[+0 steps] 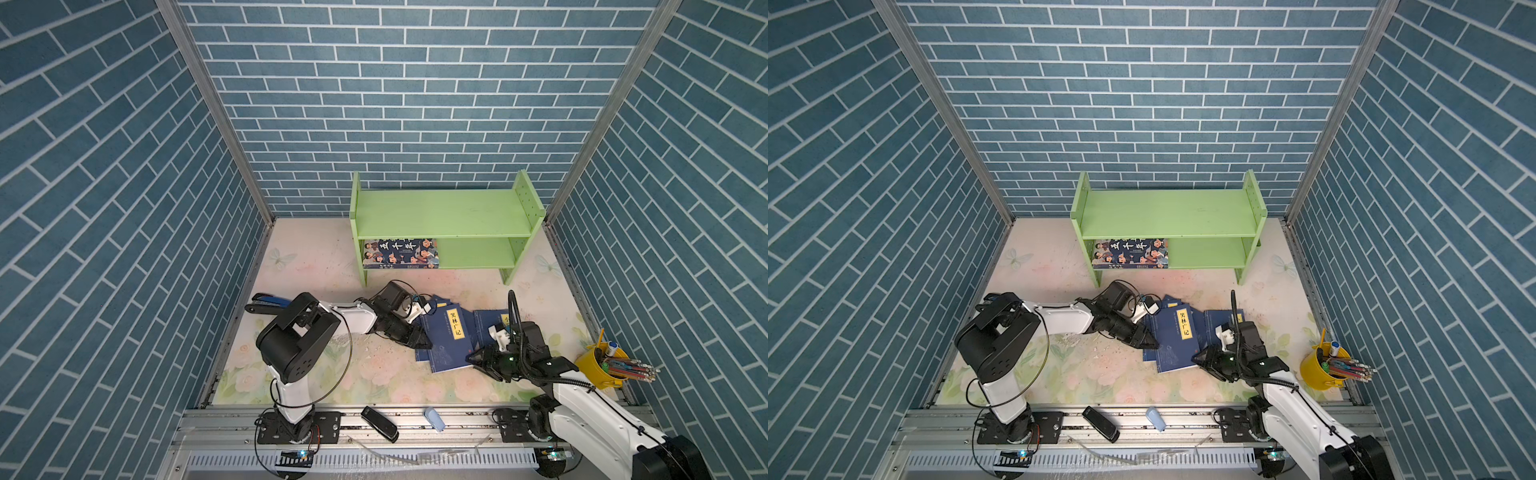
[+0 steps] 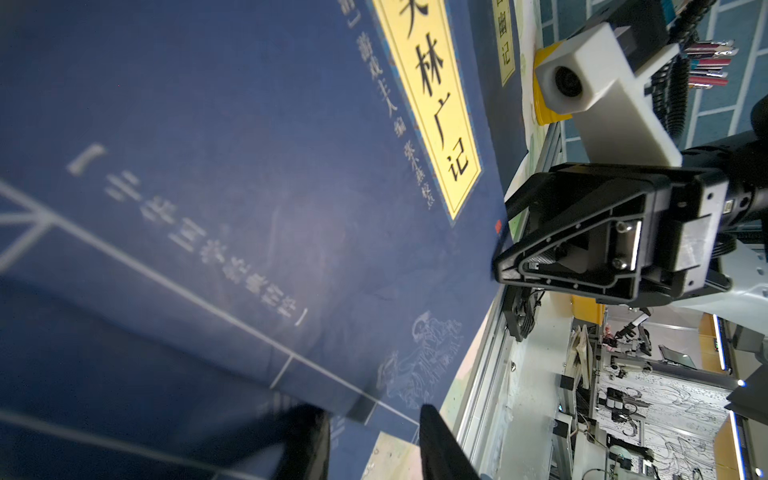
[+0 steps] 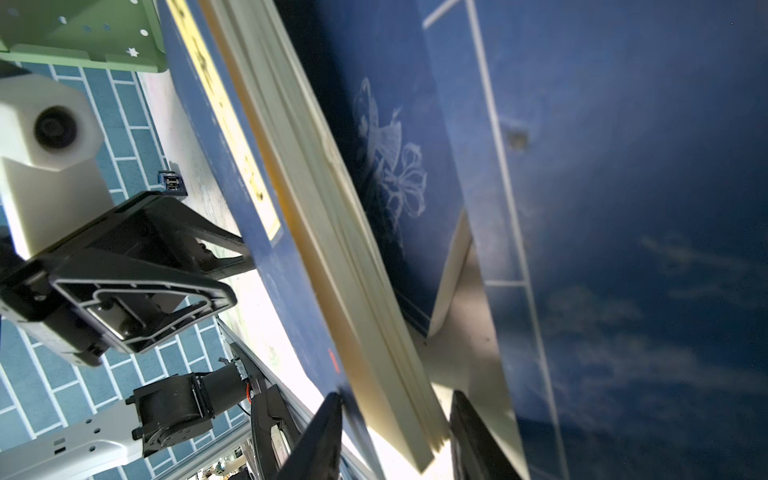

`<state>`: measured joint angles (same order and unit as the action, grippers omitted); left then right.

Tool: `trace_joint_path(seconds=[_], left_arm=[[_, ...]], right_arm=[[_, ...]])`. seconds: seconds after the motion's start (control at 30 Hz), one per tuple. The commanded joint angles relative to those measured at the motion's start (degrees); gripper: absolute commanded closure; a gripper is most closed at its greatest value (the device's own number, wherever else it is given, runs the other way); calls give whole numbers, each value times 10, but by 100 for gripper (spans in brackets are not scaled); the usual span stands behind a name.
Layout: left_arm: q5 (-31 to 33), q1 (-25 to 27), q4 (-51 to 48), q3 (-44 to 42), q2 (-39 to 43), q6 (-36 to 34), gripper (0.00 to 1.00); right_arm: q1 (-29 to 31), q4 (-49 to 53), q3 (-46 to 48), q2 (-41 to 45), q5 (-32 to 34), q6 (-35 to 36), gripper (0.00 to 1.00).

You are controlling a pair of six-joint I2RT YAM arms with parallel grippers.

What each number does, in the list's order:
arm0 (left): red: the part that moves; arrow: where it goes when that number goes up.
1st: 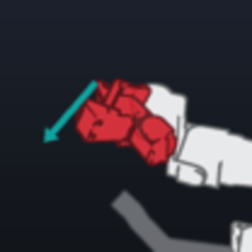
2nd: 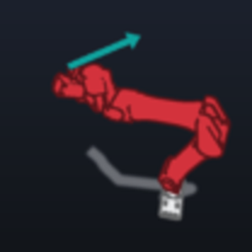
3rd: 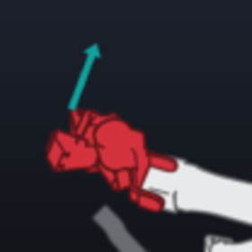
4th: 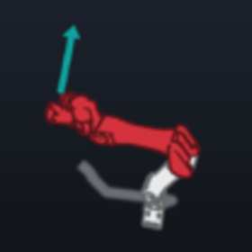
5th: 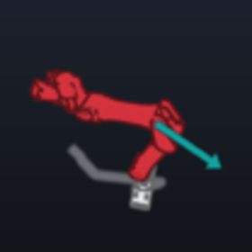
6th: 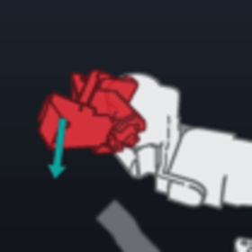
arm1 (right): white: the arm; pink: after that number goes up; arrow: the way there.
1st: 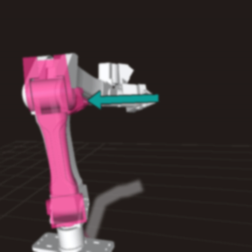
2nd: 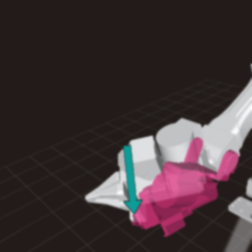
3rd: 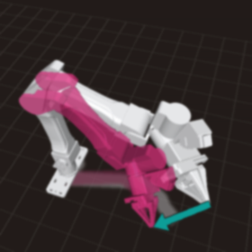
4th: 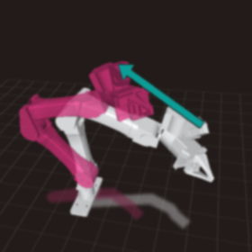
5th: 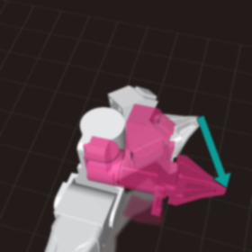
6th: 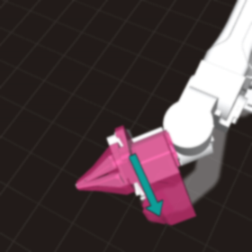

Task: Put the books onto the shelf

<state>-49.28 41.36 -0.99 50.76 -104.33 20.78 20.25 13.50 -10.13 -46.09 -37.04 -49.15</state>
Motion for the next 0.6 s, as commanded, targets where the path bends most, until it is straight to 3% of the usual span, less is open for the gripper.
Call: trace_joint_path(seconds=[0.0,0.27,0.57], left_arm=[[-7,4,-6,20,-24,-5,61],[-5,4,-2,6,-11,-6,61],[-7,4,3,2,-19,-5,61]], right_arm=[[2,-4,5,8,3,-12,58],[2,-37,24,33,43,-26,60],[2,-84,50,65,39,-55,67]])
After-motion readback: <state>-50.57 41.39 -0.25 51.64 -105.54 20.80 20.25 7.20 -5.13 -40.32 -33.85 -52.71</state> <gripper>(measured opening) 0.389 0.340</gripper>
